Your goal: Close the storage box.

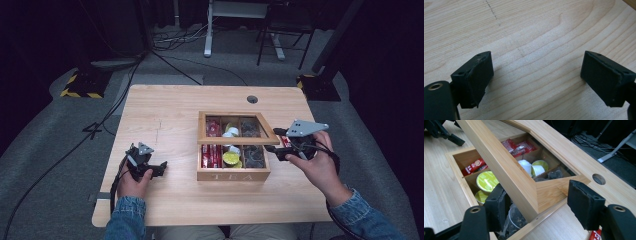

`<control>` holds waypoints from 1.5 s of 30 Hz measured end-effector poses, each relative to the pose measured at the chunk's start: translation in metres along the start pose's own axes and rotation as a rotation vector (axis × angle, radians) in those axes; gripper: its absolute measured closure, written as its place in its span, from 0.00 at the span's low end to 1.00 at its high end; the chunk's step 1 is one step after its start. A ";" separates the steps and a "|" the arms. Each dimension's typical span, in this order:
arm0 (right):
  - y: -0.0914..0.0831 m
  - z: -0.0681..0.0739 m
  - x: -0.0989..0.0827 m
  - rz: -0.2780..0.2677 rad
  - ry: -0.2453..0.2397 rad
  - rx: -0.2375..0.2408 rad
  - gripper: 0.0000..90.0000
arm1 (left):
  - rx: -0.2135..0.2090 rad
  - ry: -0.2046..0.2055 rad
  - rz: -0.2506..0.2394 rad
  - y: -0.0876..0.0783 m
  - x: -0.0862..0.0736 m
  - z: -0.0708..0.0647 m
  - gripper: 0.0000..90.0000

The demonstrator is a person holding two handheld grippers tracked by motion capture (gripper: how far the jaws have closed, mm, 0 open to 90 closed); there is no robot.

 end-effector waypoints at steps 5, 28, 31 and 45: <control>0.003 0.004 -0.009 0.005 0.003 0.005 0.37 | 0.000 0.000 0.000 0.000 0.000 0.000 0.13; 0.021 0.020 -0.044 0.055 -0.021 0.004 0.28 | 0.000 0.000 0.000 0.000 0.000 0.000 0.13; 0.022 0.021 -0.046 0.060 -0.023 0.002 0.28 | 0.000 0.000 0.000 0.000 0.000 0.000 0.13; 0.024 0.030 -0.061 0.136 -0.024 0.043 0.28 | 0.000 0.000 0.000 0.000 0.000 0.000 0.13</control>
Point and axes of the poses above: each handheld gripper's, and its own axes: y roughly forward along the jaws, x roughly out of its top, z roughly to its left, the point moved 10 cm from there along y, roughly forward along the jaws, and after that the axes turned 2 degrees about z, right-handed, at the moved point
